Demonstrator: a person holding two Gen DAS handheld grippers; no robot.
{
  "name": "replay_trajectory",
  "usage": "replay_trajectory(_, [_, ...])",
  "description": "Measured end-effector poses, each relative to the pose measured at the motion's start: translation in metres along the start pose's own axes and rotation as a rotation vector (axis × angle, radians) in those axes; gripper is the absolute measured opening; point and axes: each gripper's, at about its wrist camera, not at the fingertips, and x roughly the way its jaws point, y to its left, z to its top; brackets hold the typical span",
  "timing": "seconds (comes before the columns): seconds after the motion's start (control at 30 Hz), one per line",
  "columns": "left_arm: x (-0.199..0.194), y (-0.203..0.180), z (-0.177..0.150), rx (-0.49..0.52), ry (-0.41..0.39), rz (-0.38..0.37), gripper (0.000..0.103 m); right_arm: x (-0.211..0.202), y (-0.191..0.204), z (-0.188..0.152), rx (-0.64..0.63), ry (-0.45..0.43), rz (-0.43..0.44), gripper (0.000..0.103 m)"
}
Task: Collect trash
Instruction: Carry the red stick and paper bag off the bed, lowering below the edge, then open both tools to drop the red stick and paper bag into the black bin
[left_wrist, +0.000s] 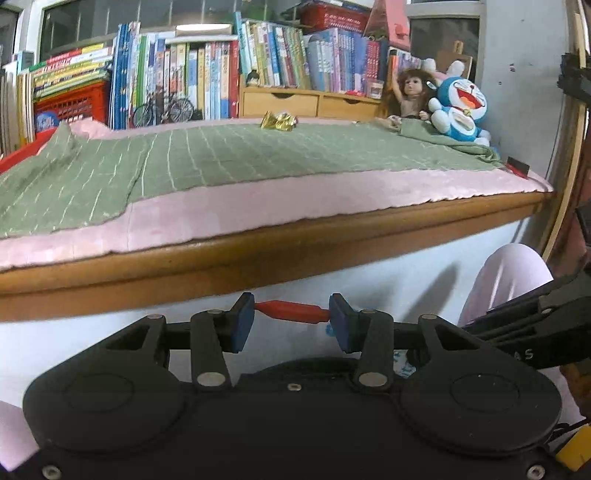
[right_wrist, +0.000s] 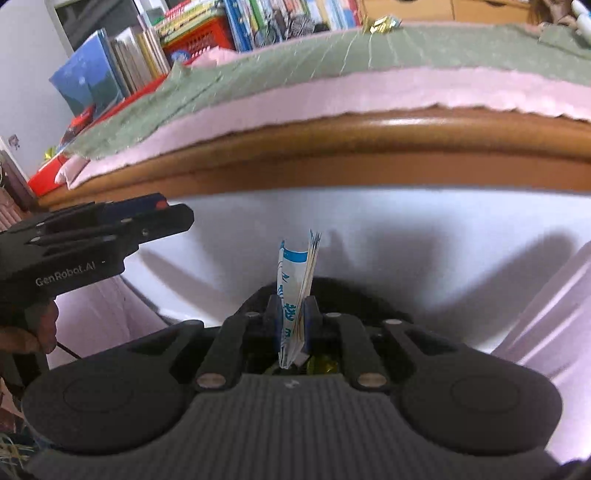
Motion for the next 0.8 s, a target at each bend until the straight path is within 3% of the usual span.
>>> replay_trajectory(0.23, [0.015, 0.002, -0.009, -0.006, 0.069, -0.024, 0.042, 0.021, 0.003, 0.004, -0.003, 0.055, -0.01, 0.016])
replay_trajectory(0.43, [0.026, -0.001, -0.016, -0.015, 0.119, -0.043, 0.042, 0.041, 0.0, 0.004, -0.01, 0.098, -0.043, 0.024])
replay_trajectory(0.47, [0.027, -0.002, -0.016, -0.013, 0.124, -0.045, 0.042, 0.044, 0.0, 0.004, -0.006, 0.101, -0.042, 0.032])
replay_trajectory(0.5, [0.029, -0.003, -0.016, -0.009, 0.128, -0.046, 0.042, 0.047, 0.001, 0.004, -0.004, 0.105, -0.043, 0.054])
replay_trajectory(0.53, [0.03, -0.003, -0.016, -0.006, 0.131, -0.047, 0.042, 0.049, 0.002, 0.004, -0.012, 0.106, -0.057, 0.061])
replay_trajectory(0.57, [0.031, -0.003, -0.016, -0.006, 0.134, -0.048, 0.042, 0.052, 0.004, 0.004, -0.026, 0.112, -0.065, 0.083])
replay_trajectory(0.6, [0.032, -0.003, -0.016, -0.005, 0.136, -0.049, 0.042, 0.055, 0.005, 0.004, -0.036, 0.117, -0.093, 0.099])
replay_trajectory(0.8, [0.036, -0.004, -0.015, -0.006, 0.145, -0.051, 0.042, 0.053, 0.005, 0.004, -0.067, 0.115, -0.157, 0.103])
